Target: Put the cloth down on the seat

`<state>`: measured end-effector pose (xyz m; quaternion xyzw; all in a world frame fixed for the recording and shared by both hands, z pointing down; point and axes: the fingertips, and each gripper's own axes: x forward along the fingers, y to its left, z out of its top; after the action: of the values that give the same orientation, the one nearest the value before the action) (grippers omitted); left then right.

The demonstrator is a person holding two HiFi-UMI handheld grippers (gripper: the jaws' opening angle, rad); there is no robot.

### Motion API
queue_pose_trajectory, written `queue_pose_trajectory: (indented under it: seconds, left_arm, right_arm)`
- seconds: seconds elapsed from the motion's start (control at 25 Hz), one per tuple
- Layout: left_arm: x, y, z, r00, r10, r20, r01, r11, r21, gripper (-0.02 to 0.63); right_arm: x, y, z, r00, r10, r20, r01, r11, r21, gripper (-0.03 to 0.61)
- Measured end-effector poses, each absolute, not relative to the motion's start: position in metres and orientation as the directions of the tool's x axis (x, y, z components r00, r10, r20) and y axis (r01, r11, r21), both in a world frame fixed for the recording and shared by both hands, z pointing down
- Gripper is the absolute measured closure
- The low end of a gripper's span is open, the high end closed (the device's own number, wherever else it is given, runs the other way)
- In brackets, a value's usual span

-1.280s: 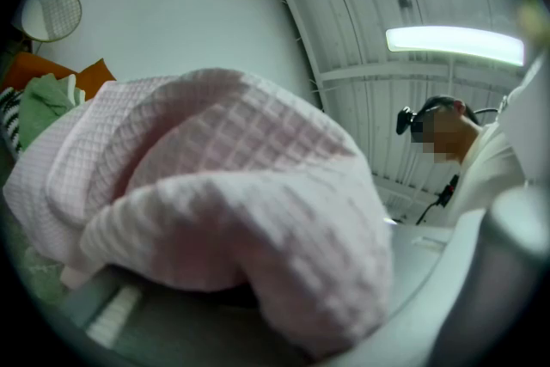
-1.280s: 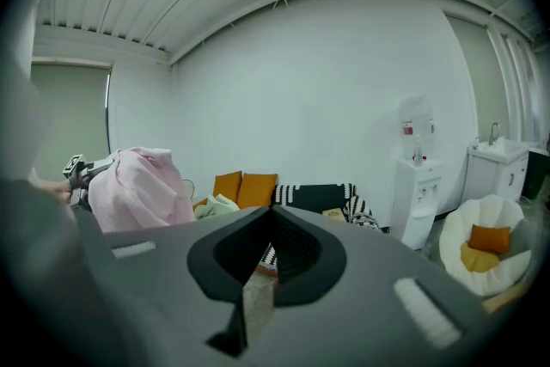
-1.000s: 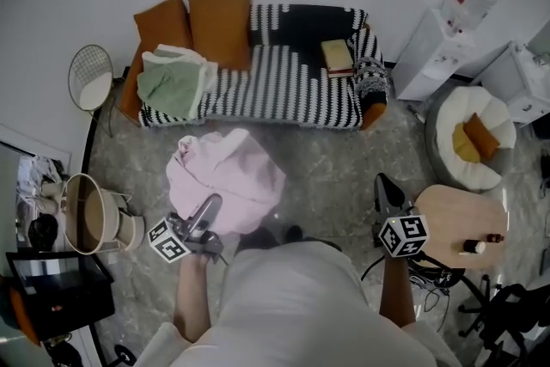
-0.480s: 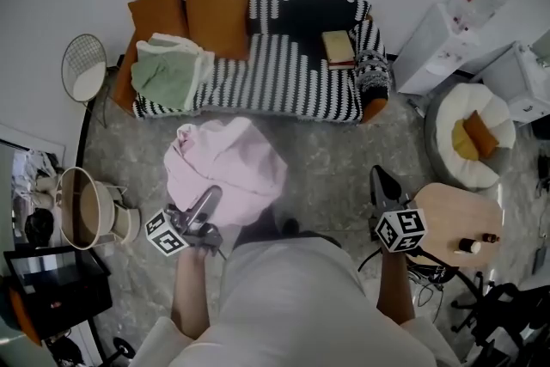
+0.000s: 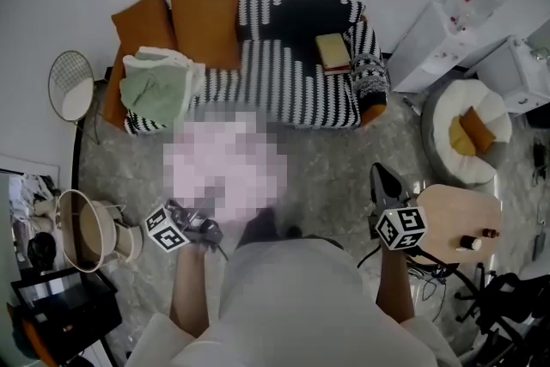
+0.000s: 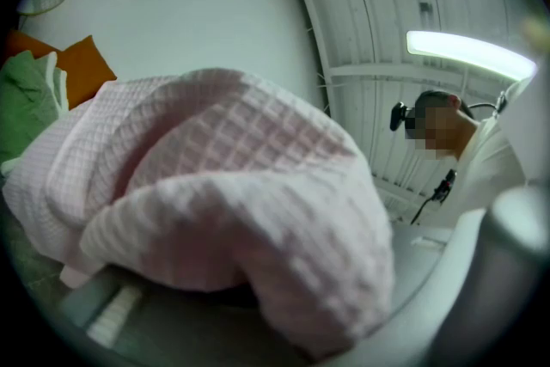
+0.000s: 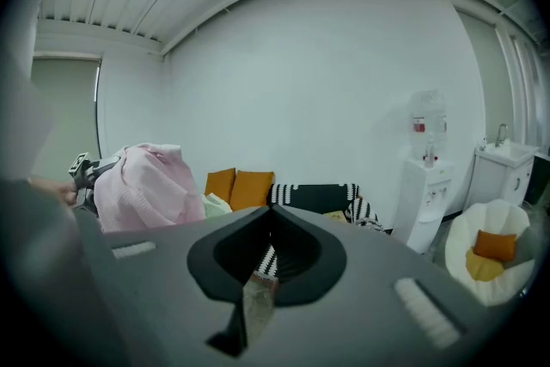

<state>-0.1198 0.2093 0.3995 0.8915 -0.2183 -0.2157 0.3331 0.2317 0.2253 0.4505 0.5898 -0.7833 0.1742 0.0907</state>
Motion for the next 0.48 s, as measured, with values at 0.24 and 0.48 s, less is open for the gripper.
queue_pose_trajectory:
  seconds: [0.24, 0.48]
  left_arm:
    - [-0.137, 0.139, 0.400, 0.836, -0.500, -0.225, -0.218, -0.680, 0.700, 0.466]
    - [-0.157, 0.079, 0.404, 0.864, -0.456, -0.213, -0.190, -0.687, 0.702, 0.466]
  right_arm:
    - [0.208, 0.170, 0.451, -0.261, -0.890, 0.375, -0.963, 0.211, -0.170, 0.574]
    - [0.177, 0.120, 0.453, -0.244, -0.893, 0.378, -0.965, 0.186, -0.184, 0.575]
